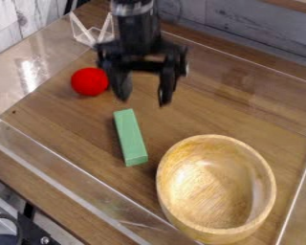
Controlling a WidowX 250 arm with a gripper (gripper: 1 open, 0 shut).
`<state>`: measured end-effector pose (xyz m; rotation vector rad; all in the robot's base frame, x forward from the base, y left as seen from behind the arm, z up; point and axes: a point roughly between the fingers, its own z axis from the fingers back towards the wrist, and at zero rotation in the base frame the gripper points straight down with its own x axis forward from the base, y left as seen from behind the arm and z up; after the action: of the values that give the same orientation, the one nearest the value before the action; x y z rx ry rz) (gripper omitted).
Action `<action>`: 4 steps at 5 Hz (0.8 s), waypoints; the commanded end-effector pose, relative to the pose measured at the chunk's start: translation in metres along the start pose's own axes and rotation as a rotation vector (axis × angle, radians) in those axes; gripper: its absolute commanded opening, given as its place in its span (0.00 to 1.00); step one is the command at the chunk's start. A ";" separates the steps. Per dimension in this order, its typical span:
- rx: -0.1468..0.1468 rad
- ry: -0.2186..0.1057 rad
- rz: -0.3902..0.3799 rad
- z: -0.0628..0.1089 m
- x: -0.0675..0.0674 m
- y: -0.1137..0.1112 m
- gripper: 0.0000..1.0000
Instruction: Move the red object to the left side of the table
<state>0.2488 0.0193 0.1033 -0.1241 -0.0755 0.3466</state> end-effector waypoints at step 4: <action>0.023 -0.084 -0.056 0.015 0.031 0.000 1.00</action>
<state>0.2702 0.0283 0.1083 -0.0887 -0.1151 0.2956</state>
